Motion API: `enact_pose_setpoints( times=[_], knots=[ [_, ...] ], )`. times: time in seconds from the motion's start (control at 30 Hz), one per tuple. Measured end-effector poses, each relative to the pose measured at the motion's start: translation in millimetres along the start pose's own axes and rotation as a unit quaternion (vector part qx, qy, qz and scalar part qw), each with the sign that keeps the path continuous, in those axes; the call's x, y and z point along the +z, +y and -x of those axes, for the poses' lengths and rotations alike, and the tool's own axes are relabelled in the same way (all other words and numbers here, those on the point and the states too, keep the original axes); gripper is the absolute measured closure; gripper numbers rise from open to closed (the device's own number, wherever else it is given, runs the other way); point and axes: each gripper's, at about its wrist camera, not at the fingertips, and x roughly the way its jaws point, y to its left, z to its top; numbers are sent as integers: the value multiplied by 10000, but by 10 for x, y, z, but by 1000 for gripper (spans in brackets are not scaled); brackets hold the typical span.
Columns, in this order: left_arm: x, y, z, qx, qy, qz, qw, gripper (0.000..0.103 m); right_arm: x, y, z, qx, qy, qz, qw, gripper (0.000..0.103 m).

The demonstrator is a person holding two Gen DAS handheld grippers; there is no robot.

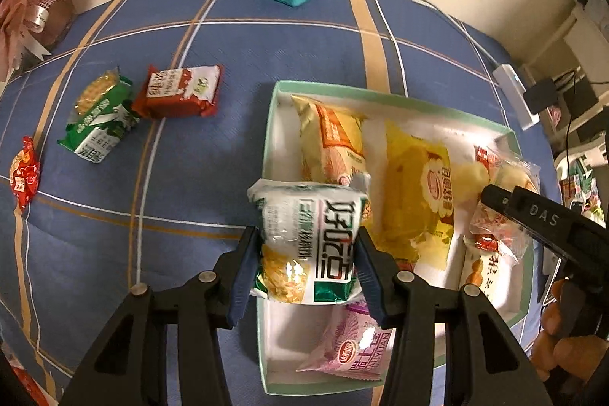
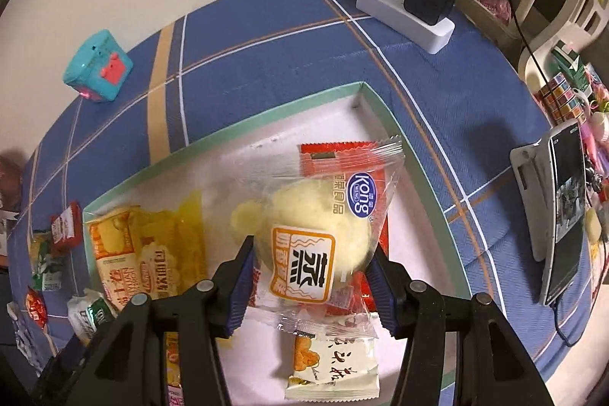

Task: Organize snacks
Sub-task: 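Lower both bags into the tray and open both grippers, then move the left tool to the red peanut bag while the right approaches the milk biscuit pack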

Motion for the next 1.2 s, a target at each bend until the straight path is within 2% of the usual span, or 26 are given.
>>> enact_pose_setpoints(
  times=[0.17,0.37,0.47,0.53,0.57,0.6,0.63,0.67,0.8,0.83,0.9,1.03,1.2],
  knots=[
    [-35,-61,-38,44,31,-102,9999,52,-15,44,-96,64,137,71,9999,42],
    [-27,-21,-81,-79,126,-22,9999,49,-30,100,-74,123,23,179,9998,15],
    [-33,-18,-90,-198,172,-28,9997,41,-33,124,-24,142,-103,186,9997,0],
    [-30,-33,-84,-307,181,-39,9994,30,-52,130,6,157,-168,155,9996,0],
    [-27,-38,-82,-334,180,-42,9993,28,-62,124,16,166,-190,135,9996,0],
    [-10,-66,-92,-349,169,-52,9992,21,-65,112,26,173,-223,111,9995,0],
    [-8,-75,-78,-312,136,-70,9994,11,-52,114,31,168,-247,93,9995,0],
    [-3,-80,-56,-225,73,-88,9997,9,-38,103,35,161,-271,79,9995,0],
    [51,-31,15,-209,-54,-8,9998,7,-2,81,119,168,-374,15,9992,0],
    [61,-8,29,-193,-87,43,9998,4,12,85,140,163,-403,12,9991,0],
    [86,65,73,-51,-176,132,9997,0,26,93,185,151,-461,32,9988,0],
    [130,258,132,215,-306,409,9985,0,39,139,228,171,-507,98,9985,0],
    [180,666,265,520,-537,931,9928,0,34,264,270,198,-550,217,9981,0]
  ],
)
